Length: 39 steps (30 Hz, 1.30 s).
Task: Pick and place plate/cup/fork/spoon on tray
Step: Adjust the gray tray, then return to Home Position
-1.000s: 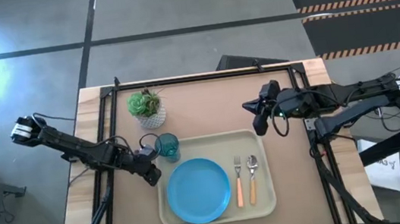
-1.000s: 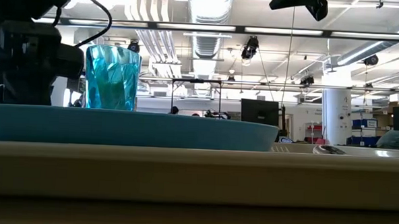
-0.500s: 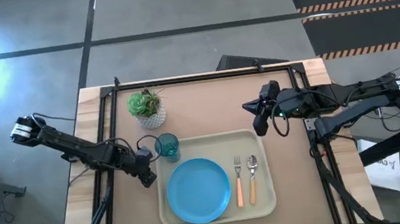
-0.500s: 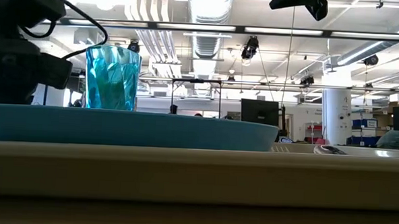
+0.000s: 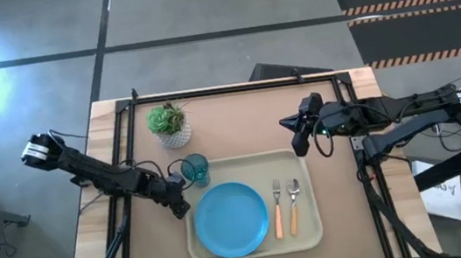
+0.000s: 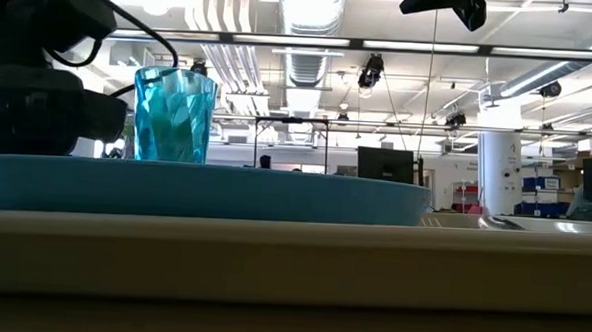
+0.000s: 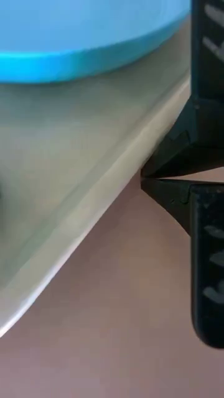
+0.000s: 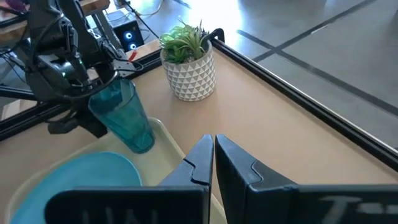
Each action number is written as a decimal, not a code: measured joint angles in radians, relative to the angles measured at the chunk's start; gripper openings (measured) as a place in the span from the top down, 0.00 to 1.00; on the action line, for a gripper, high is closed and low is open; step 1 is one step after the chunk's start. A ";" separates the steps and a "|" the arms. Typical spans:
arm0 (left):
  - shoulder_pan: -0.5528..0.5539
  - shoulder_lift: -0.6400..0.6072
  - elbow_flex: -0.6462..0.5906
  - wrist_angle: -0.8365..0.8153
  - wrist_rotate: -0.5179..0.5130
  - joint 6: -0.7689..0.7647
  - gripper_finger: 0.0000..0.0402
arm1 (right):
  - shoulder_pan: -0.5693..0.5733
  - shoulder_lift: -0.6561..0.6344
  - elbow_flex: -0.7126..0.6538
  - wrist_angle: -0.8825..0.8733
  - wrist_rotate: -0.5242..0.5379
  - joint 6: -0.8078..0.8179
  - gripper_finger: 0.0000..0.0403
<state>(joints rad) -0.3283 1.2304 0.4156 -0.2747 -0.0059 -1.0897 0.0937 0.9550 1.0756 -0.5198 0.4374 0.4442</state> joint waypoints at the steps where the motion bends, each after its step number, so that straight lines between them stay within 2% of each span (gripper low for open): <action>1: 0.000 0.010 0.003 0.008 0.001 0.000 1.00 | 0.000 0.000 0.000 0.000 0.000 0.000 0.98; 16: 0.001 -0.006 0.008 0.032 -0.007 0.001 1.00 | 0.000 0.000 0.000 -0.023 0.000 -0.002 0.98; 22: 0.002 -0.093 0.050 -0.002 -0.011 0.053 1.00 | 0.000 -0.003 0.000 -0.030 -0.015 -0.003 0.98; 25: 0.002 -0.169 0.080 -0.098 -0.014 0.063 1.00 | 0.000 -0.008 0.000 -0.023 -0.040 -0.010 0.98; 33: 0.002 -0.386 0.216 -0.498 -0.164 0.101 1.00 | 0.000 -0.031 0.000 -0.022 -0.045 -0.037 0.98; 39: 0.002 -0.510 0.322 -0.564 -0.300 0.196 1.00 | 0.000 -0.032 0.000 -0.016 -0.044 -0.050 0.98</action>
<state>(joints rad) -0.3267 0.7200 0.7372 -0.8387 -0.3059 -0.8939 0.0933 0.9226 1.0756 -0.5358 0.3931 0.3939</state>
